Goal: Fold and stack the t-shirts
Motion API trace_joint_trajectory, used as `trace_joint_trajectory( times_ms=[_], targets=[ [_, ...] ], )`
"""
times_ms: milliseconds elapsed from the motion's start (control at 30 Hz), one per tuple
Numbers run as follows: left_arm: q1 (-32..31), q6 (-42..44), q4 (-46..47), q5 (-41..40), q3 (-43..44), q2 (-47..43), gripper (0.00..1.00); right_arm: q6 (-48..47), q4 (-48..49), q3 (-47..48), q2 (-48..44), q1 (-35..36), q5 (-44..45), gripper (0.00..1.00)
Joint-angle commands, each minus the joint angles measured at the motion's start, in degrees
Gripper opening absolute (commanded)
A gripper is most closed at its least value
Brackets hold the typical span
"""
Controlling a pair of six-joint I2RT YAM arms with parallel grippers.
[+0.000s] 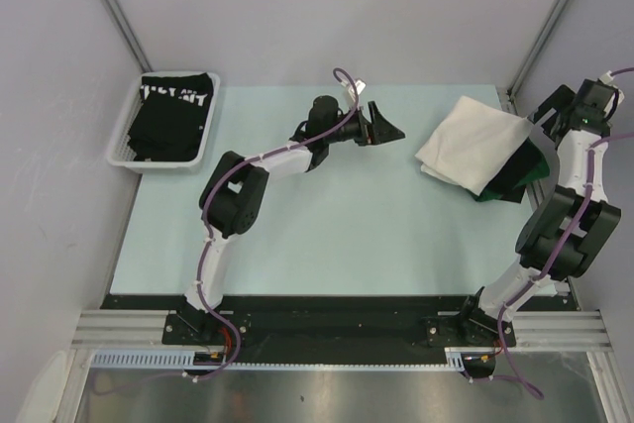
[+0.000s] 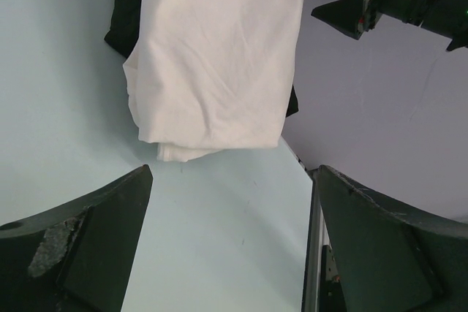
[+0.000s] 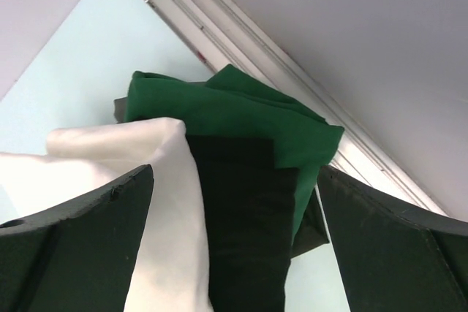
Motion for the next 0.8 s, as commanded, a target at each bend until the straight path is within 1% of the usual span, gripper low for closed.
trace_joint_trajectory(
  times_ms=[0, 167, 300, 500, 767],
  targets=[
    [-0.17, 2.64, 0.04, 1.31, -0.17, -4.18, 0.99, 2.6, 3.03, -1.08, -3.36, -0.59, -3.93, 1.0],
    [0.01, 3.08, -0.58, 1.22, 0.01, -4.18, 1.0, 4.98, 4.96, -3.37, -2.3, -1.47, -8.43, 0.98],
    [0.09, 3.17, -0.67, 1.49, -0.34, -4.27, 0.99, 6.39, 6.72, -4.69, -1.86, -1.56, -11.41, 0.87],
    [0.36, 3.25, -0.67, 1.66, -0.87, -4.27, 0.99, 8.05, 8.12, -5.66, -0.63, -1.39, -13.09, 0.86],
    [0.45, 3.34, -0.67, 1.84, -1.13, -4.53, 0.99, 9.46, 10.41, -6.19, 1.21, -0.86, -15.29, 0.81]
  ],
)
